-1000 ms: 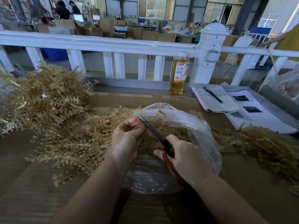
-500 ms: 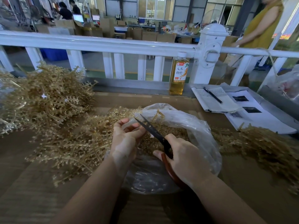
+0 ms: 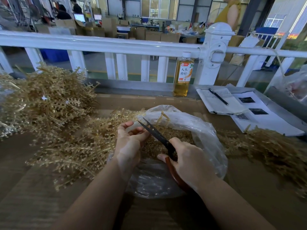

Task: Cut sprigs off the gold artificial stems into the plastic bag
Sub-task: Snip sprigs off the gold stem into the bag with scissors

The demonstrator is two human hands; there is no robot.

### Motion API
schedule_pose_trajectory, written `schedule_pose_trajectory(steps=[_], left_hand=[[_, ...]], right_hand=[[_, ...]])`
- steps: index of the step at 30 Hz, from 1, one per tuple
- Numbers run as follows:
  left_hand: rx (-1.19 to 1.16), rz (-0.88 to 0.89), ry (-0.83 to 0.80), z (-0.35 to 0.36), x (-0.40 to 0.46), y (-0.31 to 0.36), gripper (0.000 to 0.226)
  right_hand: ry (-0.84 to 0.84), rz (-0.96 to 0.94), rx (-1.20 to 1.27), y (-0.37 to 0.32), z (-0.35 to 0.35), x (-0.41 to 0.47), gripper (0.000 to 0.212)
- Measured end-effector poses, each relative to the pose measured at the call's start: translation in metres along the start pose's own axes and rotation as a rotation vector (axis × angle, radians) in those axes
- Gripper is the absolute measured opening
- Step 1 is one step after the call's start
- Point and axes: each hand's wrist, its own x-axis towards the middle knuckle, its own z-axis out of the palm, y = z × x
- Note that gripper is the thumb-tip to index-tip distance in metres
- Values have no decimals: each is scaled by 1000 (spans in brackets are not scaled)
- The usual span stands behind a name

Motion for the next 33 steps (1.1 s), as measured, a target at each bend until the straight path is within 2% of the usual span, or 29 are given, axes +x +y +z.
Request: schedule_pose_trajectory(steps=[10,17,23,33], left_hand=[[-10,-42,9,4,-4,2,56],[-33,-72,-15,3,-2,1,37],[-62,-96,-53,-1,2,-1,36],[59,-64,-66,-6,8,-7,33]], right_hand=[[21,17,-7,3,6,-1,41],[49,16,-23,4,10,-2,44],[58,5,-39,1,11,-4,50],[35,-4,-50,2,11,-3,43]])
